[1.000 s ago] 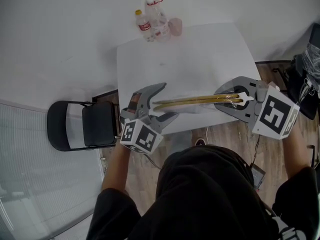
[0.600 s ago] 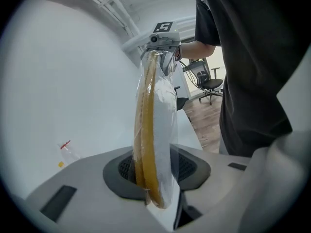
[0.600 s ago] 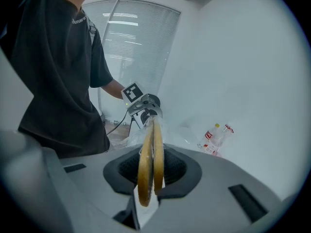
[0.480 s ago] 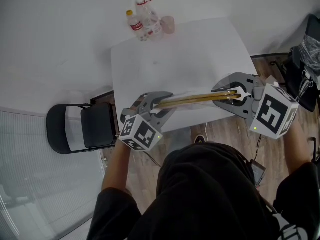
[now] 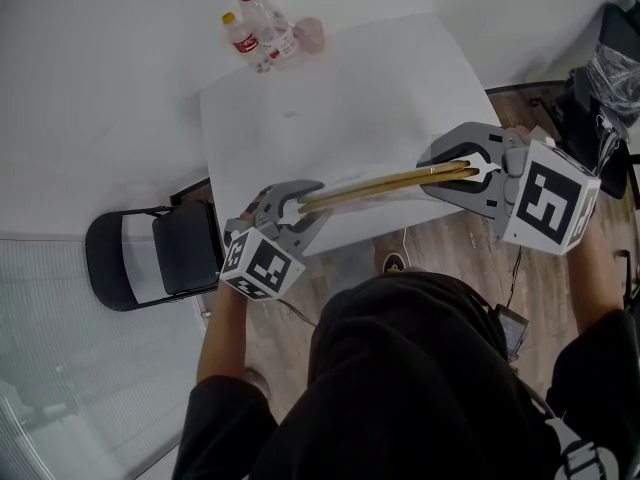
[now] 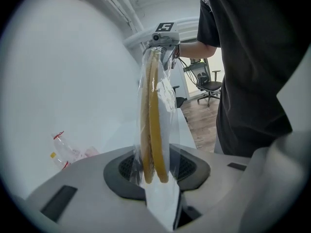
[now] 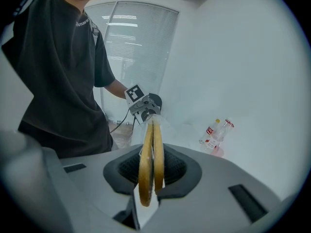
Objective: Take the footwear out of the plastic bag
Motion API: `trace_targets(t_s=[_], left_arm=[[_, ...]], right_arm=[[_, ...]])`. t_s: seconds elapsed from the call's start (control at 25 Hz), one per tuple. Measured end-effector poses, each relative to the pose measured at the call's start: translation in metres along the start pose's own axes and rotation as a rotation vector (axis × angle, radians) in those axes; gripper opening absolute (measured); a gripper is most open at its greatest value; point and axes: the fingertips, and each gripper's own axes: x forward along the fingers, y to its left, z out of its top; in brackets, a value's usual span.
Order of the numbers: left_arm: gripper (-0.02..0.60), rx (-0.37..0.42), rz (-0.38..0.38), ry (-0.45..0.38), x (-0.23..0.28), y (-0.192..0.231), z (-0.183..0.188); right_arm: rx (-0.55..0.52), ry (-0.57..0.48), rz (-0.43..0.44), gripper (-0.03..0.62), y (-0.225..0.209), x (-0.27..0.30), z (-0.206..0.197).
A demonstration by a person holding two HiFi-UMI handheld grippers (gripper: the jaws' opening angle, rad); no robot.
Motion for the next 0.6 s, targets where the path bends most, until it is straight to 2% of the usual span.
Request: trace_targets(t_s=[0.6], left_arm=[[0.133,-0.038,-0.035,-0.007,0.003,0.011,-0.009]], right_arm=[[0.054,-0.033,-0.018,0.074,-0.009,-0.010,-0.014]])
